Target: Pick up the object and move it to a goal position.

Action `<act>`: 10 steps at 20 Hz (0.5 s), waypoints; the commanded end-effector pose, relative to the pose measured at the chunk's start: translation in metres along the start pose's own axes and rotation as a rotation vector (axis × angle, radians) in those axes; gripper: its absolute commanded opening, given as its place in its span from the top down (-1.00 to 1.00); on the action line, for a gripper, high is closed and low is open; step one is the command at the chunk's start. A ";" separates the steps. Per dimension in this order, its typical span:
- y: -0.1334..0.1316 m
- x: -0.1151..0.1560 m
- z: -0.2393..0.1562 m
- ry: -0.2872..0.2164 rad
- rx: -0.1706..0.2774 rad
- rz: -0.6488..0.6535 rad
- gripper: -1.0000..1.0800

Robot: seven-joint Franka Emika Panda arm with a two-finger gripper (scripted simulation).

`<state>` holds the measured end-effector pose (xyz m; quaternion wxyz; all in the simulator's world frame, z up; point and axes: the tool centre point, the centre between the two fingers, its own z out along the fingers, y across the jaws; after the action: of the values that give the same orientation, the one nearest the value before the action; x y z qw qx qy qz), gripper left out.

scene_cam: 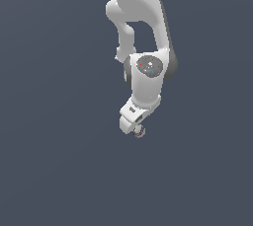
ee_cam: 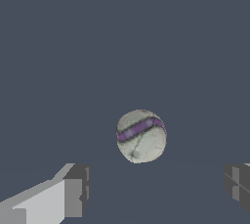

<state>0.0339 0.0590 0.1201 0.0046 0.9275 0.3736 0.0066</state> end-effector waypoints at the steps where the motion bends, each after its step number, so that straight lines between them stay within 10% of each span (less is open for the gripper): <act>1: 0.000 0.001 0.009 -0.003 0.003 -0.066 -0.92; 10: 0.001 0.002 0.030 -0.007 0.012 -0.209 -0.92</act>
<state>0.0361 0.0593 0.0929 0.0011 0.8881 0.4596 0.0008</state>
